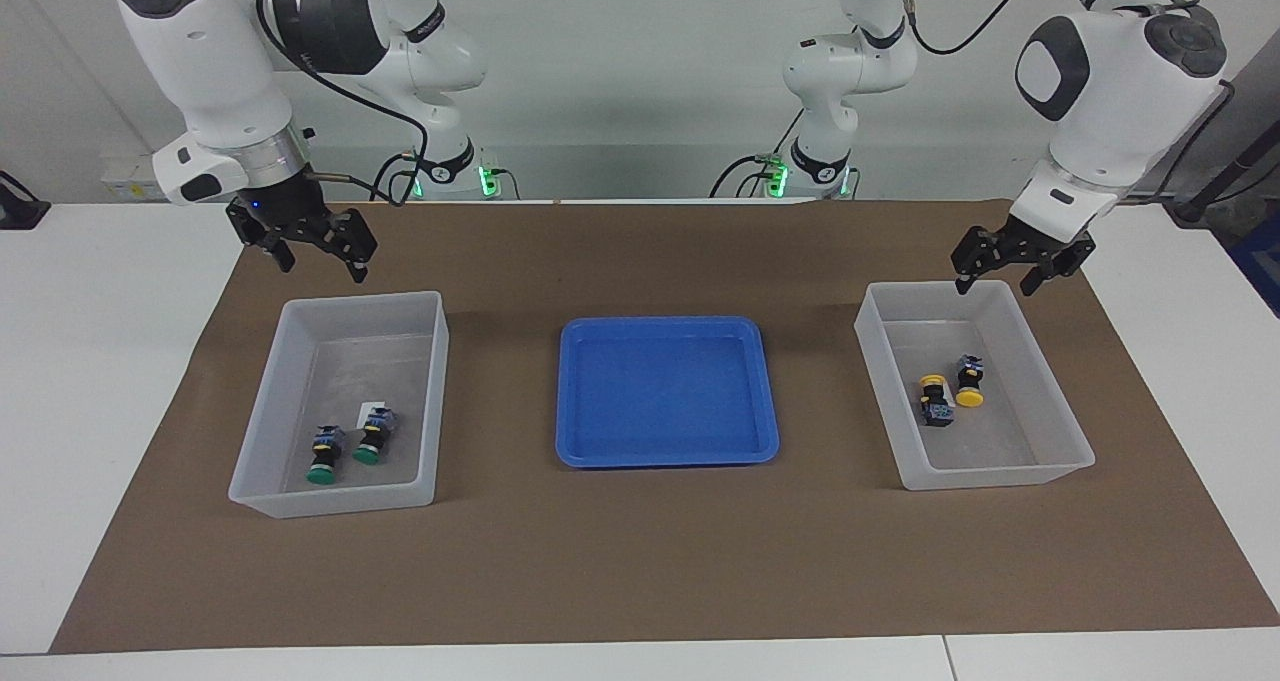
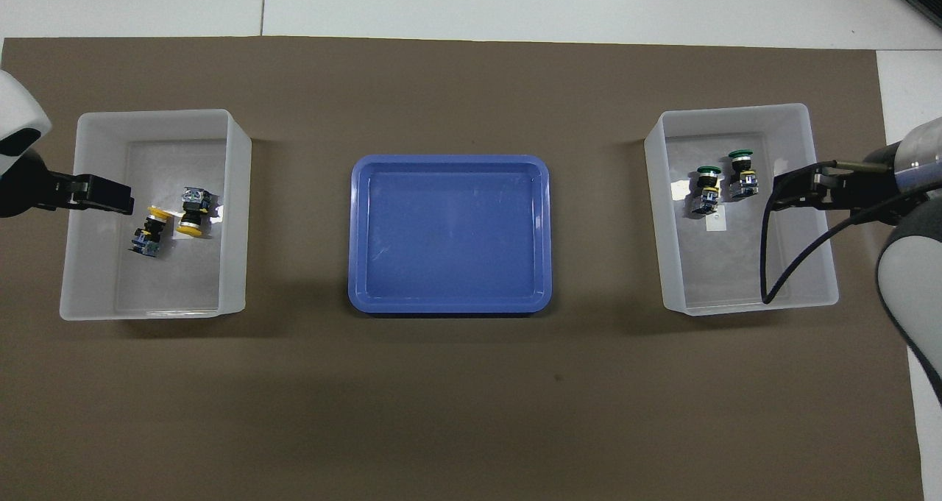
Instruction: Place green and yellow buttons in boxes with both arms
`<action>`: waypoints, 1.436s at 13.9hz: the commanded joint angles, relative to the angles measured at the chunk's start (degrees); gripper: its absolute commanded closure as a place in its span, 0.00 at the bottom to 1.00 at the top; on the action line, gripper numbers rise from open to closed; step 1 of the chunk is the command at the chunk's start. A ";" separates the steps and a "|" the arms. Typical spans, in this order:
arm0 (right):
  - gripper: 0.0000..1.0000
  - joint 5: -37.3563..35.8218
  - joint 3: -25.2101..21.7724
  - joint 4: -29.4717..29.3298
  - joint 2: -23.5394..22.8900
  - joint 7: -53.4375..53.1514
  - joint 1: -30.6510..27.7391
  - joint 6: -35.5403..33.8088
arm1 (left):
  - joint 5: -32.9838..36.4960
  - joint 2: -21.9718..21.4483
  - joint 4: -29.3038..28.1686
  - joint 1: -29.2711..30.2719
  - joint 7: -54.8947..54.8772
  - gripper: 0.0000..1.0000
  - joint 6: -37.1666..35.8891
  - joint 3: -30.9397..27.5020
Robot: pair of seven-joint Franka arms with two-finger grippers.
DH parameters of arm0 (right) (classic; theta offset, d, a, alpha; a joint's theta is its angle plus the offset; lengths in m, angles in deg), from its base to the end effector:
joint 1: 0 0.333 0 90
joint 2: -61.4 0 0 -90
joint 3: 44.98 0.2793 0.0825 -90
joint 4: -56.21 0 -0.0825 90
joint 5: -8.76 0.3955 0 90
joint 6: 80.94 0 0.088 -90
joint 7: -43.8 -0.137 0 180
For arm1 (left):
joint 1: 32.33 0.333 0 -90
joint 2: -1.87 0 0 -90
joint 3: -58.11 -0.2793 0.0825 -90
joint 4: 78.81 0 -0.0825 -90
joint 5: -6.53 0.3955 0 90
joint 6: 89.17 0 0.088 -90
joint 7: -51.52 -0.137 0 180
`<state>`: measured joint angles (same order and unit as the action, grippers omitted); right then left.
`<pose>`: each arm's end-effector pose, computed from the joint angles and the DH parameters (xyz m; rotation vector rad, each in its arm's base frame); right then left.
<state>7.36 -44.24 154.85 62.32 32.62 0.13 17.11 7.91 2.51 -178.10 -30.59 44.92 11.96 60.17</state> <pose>0.5698 0.0057 0.5058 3.1057 -0.2749 0.0129 0.5803 -0.0003 0.4893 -3.1109 0.1950 -0.0306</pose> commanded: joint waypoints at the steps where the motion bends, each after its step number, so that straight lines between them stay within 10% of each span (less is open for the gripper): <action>1: 0.00 1.40 0.23 -0.02 0.49 2.22 -0.58 -1.99 | 2.49 -0.29 1.65 -0.51 -0.17 0.00 -2.69 0.57; 20: 0.00 1.40 0.23 0.24 0.66 2.22 -0.58 -1.99 | -1.99 -1.96 1.21 -0.42 7.04 0.00 -4.89 0.66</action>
<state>7.36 -44.23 154.84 62.38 33.14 0.17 15.86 6.58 1.08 -177.00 -30.60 51.19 8.26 61.13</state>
